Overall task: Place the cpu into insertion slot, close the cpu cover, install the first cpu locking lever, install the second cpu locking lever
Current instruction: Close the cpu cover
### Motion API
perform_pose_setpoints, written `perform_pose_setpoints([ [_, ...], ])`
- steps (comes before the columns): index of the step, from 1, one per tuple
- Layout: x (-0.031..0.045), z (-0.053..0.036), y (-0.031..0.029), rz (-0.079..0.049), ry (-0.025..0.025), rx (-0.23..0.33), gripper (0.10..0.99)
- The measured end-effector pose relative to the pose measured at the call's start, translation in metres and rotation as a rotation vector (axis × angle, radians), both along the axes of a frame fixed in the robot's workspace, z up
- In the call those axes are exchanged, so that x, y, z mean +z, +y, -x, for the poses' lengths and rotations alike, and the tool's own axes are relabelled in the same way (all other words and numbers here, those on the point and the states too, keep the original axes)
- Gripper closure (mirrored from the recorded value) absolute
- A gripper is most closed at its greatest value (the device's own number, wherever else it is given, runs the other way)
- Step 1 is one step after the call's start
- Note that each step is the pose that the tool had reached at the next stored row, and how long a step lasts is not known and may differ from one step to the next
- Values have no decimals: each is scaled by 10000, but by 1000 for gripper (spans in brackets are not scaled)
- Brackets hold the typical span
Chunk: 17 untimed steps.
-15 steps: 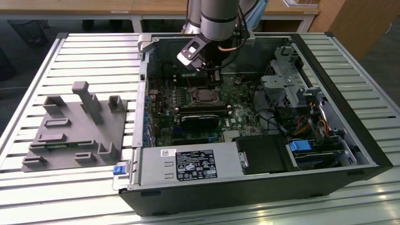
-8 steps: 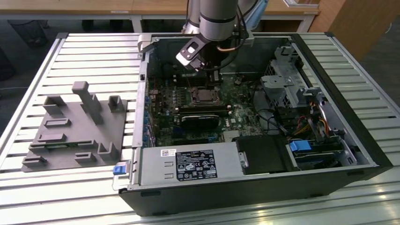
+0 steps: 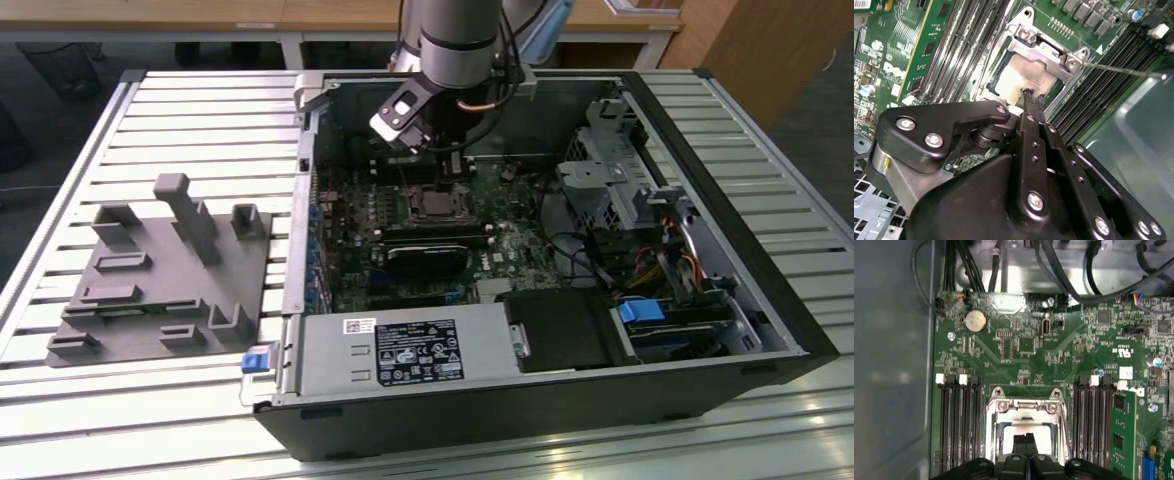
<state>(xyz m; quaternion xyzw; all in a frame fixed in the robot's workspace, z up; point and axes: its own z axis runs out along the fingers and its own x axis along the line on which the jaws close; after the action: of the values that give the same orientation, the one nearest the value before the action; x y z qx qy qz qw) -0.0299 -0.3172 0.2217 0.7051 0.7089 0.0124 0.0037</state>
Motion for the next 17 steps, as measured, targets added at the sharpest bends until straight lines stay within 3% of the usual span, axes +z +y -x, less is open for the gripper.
perform_pose_setpoints([
  [11, -83, 195, 0, 0, 0, 0, 980],
  [17, -146, 238, 2, 1, 0, 0, 980],
])
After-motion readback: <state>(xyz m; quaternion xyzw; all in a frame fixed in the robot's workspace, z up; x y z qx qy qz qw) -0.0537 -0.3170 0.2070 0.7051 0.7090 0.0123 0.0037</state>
